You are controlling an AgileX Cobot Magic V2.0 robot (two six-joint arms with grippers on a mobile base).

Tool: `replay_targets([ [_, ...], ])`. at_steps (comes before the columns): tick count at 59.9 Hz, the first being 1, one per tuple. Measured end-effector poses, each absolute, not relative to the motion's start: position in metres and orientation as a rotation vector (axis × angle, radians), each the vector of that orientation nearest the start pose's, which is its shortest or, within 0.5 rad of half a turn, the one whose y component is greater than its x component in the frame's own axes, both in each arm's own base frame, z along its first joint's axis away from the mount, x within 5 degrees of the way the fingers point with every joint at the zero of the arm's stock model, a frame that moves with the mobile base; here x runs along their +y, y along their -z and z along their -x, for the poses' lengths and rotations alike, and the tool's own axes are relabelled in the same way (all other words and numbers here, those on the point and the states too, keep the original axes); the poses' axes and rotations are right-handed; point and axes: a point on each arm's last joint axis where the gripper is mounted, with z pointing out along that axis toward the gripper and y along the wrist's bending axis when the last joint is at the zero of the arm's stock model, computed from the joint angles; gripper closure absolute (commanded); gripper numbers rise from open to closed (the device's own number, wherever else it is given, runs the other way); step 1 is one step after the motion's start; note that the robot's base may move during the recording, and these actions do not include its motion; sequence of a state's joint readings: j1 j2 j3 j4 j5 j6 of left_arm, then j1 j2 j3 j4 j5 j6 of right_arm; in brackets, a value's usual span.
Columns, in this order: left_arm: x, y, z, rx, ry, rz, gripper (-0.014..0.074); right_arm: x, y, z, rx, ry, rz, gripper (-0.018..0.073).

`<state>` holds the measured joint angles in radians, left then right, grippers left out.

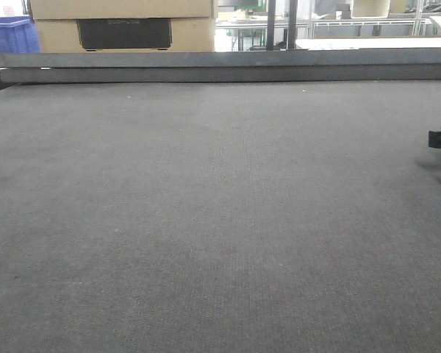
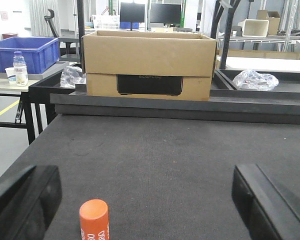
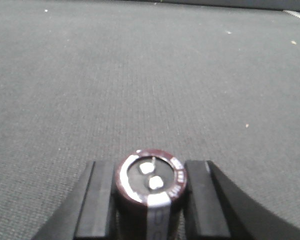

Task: Place cylindrical capacitor in blue bin on shelf
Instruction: 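Close the right gripper around the capacitor and lift it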

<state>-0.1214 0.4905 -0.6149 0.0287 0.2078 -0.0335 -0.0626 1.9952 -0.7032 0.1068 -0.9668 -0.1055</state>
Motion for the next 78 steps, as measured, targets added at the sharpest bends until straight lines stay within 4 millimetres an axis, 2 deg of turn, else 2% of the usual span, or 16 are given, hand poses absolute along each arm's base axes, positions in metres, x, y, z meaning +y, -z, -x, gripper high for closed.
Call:
replay_targets([
  [7,-0.012,-0.364,-0.1,1.567,0.095,-0.086,-0.0005,-0.03,-0.117,-0.349,1.812,0.155,-0.077,0.0658],
  [17,-0.012,-0.363,-0.1,1.581,0.094,-0.087,-0.0005,-0.029,-0.128,-0.348,1.807,0.151,-0.078,0.0682],
  [24,-0.012,-0.359,-0.1,1.621,0.092,-0.088,-0.0005,-0.029,-0.159,-0.346,1.735,0.147,-0.08,0.0682],
  [32,-0.012,-0.341,-0.104,1.668,0.08,-0.098,-0.0005,-0.028,-0.22,-0.333,1.59,0.14,-0.083,0.0682],
  [36,-0.013,-0.324,-0.109,1.691,0.074,-0.106,-0.0005,-0.027,-0.25,-0.321,1.531,0.135,-0.083,0.0682],
  [41,-0.014,-0.299,-0.118,1.718,0.073,-0.114,-0.0005,-0.026,-0.278,-0.306,1.491,0.126,-0.083,0.0682],
  [48,-0.016,-0.269,-0.13,1.713,0.082,-0.121,-0.0005,-0.023,-0.306,-0.285,1.477,0.113,-0.081,0.0682],
  [54,-0.018,-0.248,-0.145,1.715,0.112,-0.081,-0.0005,-0.022,-0.32,-0.27,1.499,0.101,-0.078,0.0682],
  [62,-0.018,-0.232,-0.174,1.711,0.135,0.017,-0.0005,-0.02,-0.331,-0.256,1.516,0.091,-0.075,0.0682],
  [78,-0.022,-0.193,-0.244,1.803,0.1,0.069,-0.0005,-0.019,-0.34,-0.245,1.515,0.086,-0.072,0.0682],
])
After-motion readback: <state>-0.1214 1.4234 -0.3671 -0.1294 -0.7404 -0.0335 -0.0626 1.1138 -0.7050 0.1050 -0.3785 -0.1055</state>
